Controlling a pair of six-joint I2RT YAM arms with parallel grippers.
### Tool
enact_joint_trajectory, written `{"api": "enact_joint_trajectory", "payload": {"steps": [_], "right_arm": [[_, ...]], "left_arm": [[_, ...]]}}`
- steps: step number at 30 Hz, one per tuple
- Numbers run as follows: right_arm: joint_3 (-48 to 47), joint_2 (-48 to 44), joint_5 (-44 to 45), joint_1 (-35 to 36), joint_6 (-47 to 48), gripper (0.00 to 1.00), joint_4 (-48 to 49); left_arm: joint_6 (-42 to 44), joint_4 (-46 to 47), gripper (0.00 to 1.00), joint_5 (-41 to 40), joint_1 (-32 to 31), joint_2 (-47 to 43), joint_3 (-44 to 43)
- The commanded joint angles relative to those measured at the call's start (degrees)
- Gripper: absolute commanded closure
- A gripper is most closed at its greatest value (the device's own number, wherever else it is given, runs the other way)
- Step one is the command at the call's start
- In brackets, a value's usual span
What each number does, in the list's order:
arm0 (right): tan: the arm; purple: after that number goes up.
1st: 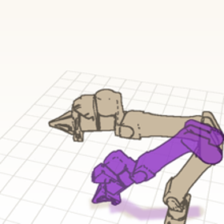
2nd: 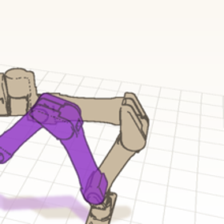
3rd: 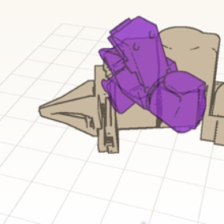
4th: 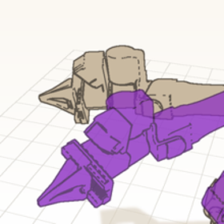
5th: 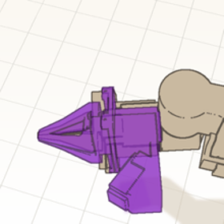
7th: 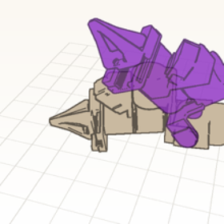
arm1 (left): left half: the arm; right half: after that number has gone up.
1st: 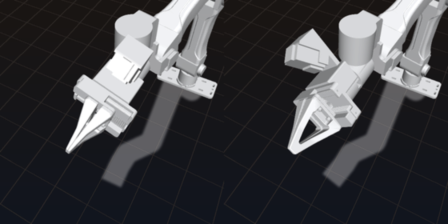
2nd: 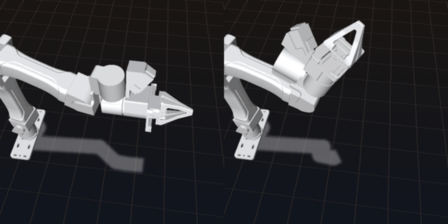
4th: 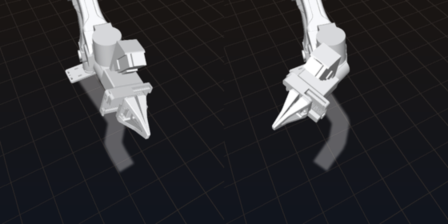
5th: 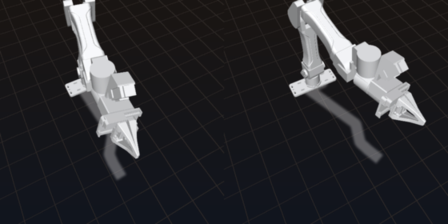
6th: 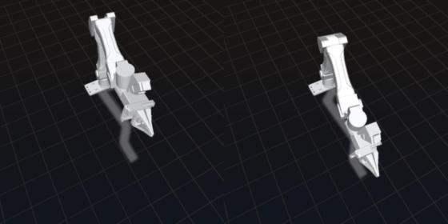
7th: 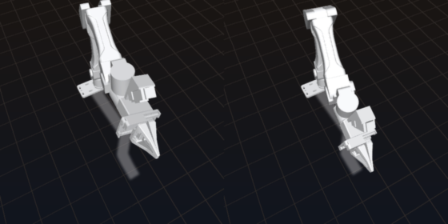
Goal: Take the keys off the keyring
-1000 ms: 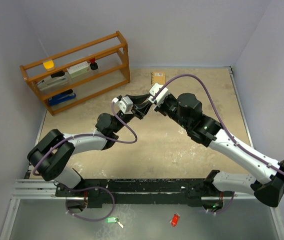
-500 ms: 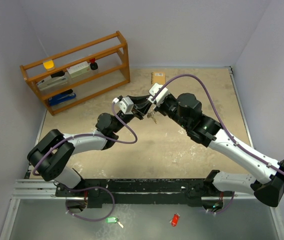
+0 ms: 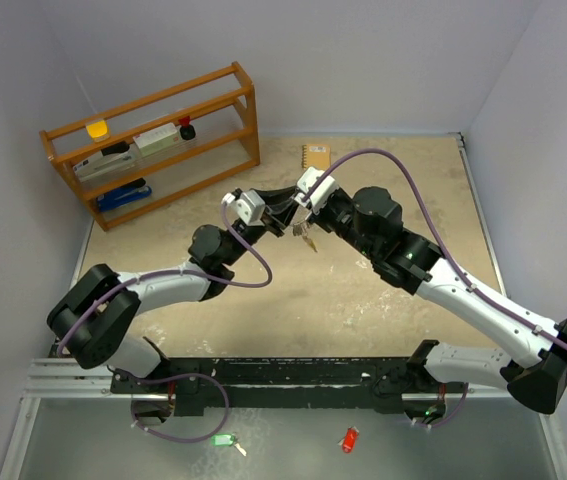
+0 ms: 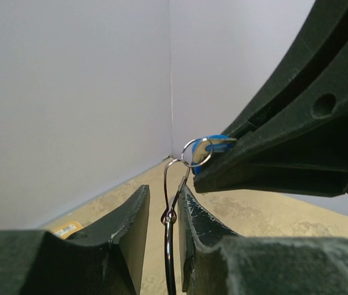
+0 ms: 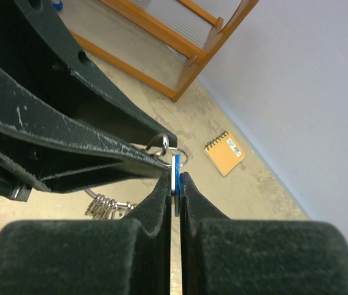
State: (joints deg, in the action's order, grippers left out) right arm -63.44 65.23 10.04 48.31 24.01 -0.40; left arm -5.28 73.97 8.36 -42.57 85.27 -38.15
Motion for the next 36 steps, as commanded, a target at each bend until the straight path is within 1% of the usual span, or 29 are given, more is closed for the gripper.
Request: {"api": "enact_joint_trajectory", "payload": {"steps": [1,3,6,7,12,26,36], "right_arm": [[-1.57,-1.48,1.99,0.23,0.27,1.0,2.02],[-1.43,-1.6,2.0,0.21,0.2,1.0,2.16],[-1.36,-1.52,2.0,0.26,0.09,1.0,2.21],[-1.35,-1.45,2.0,0.22,0.1,1.0,2.17],[-1.22,-1.89,1.77,0.33,-0.06,1.0,1.9],[-0.03,-1.59,-0.79,0.32,-2.35,1.0,0.85],[1.4,-0.89,-2.24,0.38,-3.39,1.0,0.99]], "left_arm": [[2.74,-0.14,0.79,-4.36,-0.32,-3.94,-1.59],[3.06,-0.52,0.8,-4.78,-0.32,-4.38,-1.5],[3.17,-1.86,0.87,-4.33,-0.29,-4.5,-2.0],[3.17,-1.86,0.88,-3.95,-0.29,-4.48,-2.01],[3.18,-2.02,0.89,-4.28,-0.26,-4.59,-1.89],[2.22,2.62,0.93,-7.62,-0.28,-4.26,-1.41],[1.26,5.25,0.94,-8.36,-0.31,-4.24,-1.41]]}}
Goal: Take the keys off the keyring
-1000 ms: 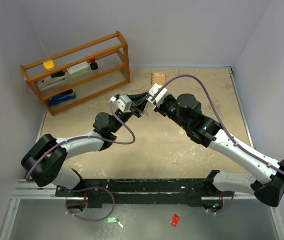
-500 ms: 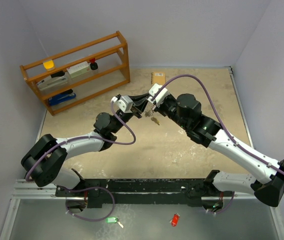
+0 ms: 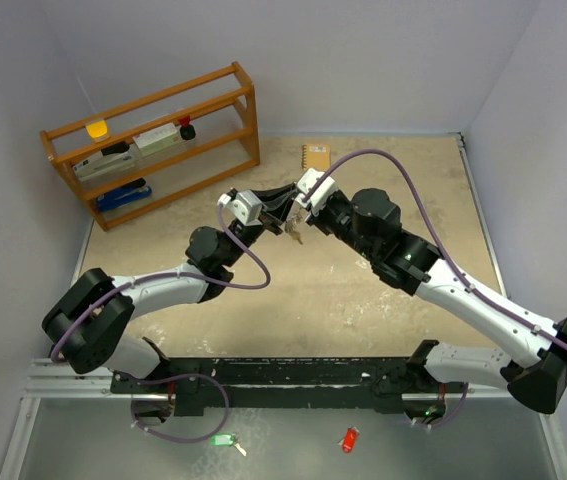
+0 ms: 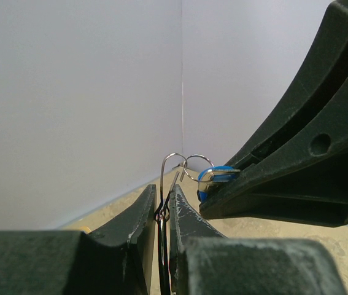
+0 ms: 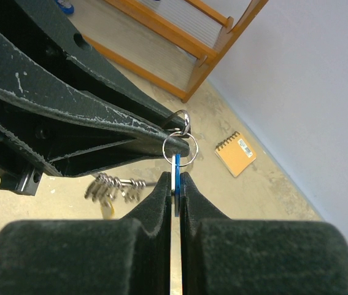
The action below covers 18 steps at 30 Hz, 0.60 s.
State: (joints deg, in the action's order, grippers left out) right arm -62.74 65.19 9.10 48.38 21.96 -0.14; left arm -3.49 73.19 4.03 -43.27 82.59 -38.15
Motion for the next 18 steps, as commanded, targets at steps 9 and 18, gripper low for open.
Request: {"api": "enact_joint_trajectory", "payload": {"steps": [9,18], "right_arm": [[0.86,1.21,-2.87,0.31,-2.37,1.0,0.58],[0.16,2.39,-3.47,0.36,-3.49,1.0,-1.19]], "left_arm": [[-0.38,7.22,0.96,-4.57,0.39,-1.96,-0.95],[1.98,6.18,0.97,-5.77,0.41,-4.62,0.48]]}}
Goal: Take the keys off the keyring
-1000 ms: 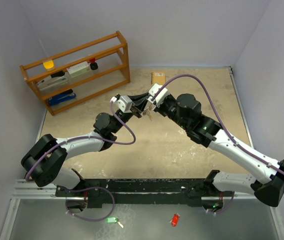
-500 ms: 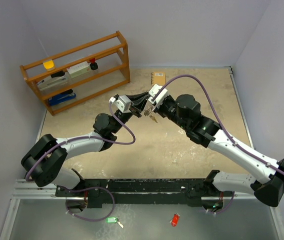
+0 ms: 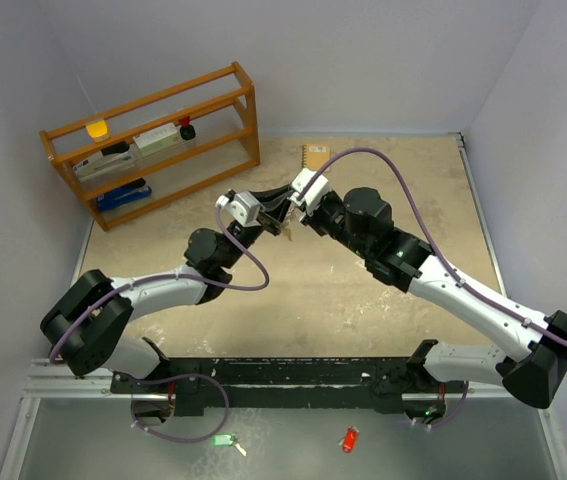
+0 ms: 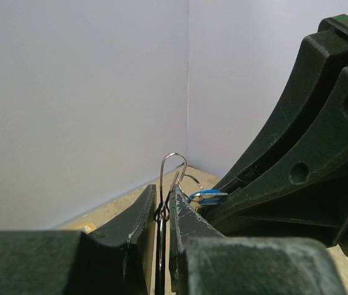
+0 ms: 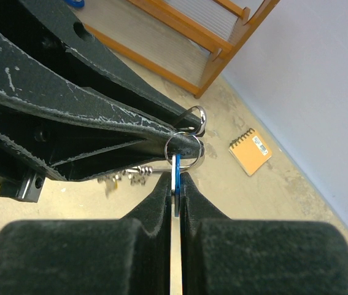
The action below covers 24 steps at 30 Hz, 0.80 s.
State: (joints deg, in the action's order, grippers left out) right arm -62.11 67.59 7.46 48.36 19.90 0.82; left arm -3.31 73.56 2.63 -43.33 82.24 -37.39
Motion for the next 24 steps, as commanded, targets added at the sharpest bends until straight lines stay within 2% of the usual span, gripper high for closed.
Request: {"api": "enact_joint_trajectory", "payload": {"steps": [1,12,19,21,24], "right_arm": [[-0.47,-0.01,-1.79,0.35,-1.46,1.0,-2.33],[1.66,-1.32,-1.11,0.25,-3.98,1.0,-3.73],[3.3,-0.77,11.86,-0.32,-3.61,1.0,-1.06],[3.74,0.34,12.89,-3.4,-5.67,1.0,-0.68],[4.78,1.69,4.42,-13.95,-12.89,1.0,-0.46]], "left_arm": [[2.14,5.81,0.97,-4.61,0.5,-4.53,-0.13],[6.11,3.24,0.98,-7.93,0.52,-9.14,0.85],[5.91,2.35,0.99,-8.74,0.44,-11.06,2.94],[5.53,1.86,0.98,-9.13,0.48,-11.96,3.94],[4.97,0.13,0.99,-9.38,0.44,-13.95,5.19]]}}
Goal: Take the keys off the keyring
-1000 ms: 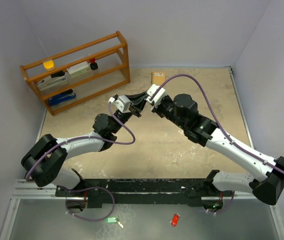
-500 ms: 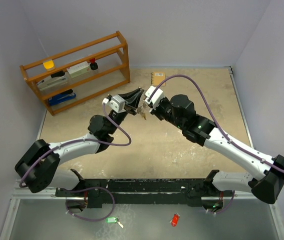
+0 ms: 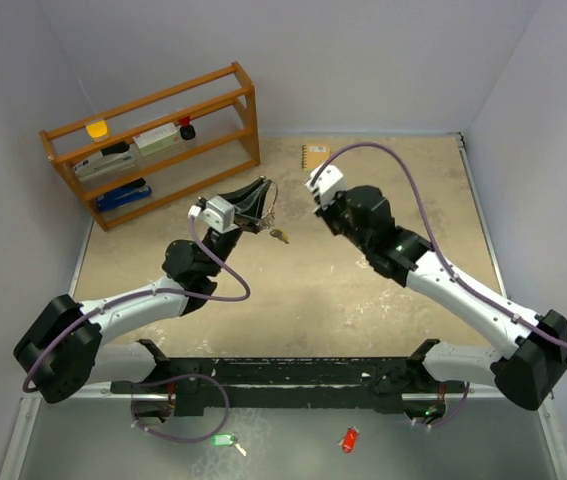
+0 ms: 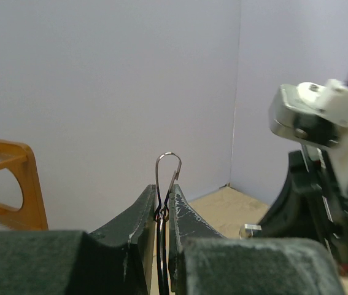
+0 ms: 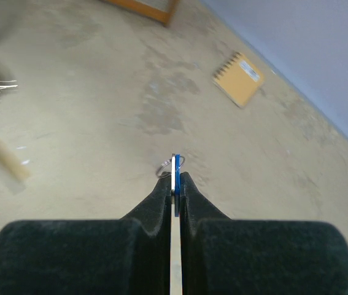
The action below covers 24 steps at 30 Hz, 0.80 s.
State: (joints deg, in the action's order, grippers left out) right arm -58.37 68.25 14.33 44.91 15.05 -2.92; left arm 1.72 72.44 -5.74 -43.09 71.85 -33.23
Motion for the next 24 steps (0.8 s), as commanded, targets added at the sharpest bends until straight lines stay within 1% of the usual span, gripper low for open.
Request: {"api": "enact_joint_trajectory", "payload": {"steps": [1,3,6,12,19,22,23,24], "right_arm": [[1.85,1.47,-4.69,-13.44,-9.79,1.0,3.93],[3.2,2.74,-8.14,-17.11,-11.49,1.0,5.11],[4.53,5.42,-9.12,-17.74,-11.69,1.0,6.35],[8.52,12.48,-8.34,-18.93,-13.76,1.0,9.18],[8.07,21.96,-6.64,-20.43,-16.69,1.0,11.25],[7.01,25.89,-7.42,-20.73,-17.85,0.95,10.7],[6.99,26.7,-7.61,-20.73,-18.24,0.9,10.81],[6.98,27.16,-7.72,-20.74,-18.48,0.83,11.14]], "left_arm": [[-0.29,0.18,0.99,-0.99,0.2,-4.17,1.4],[-0.91,-1.45,0.99,-0.76,0.21,-5.42,1.88],[-1.96,-4.2,0.99,0.17,0.21,-6.73,1.79],[-4.48,-7.21,0.99,1.91,0.23,-9.12,1.68],[-5.75,-9.74,0.99,2.34,0.21,-11.22,2.0],[-5.89,-10.83,0.99,2.44,0.24,-11.84,2.02],[-5.87,-11.13,0.99,2.4,0.23,-12.04,2.03],[-5.66,-11.36,0.99,2.35,0.25,-12.23,2.03]]}}
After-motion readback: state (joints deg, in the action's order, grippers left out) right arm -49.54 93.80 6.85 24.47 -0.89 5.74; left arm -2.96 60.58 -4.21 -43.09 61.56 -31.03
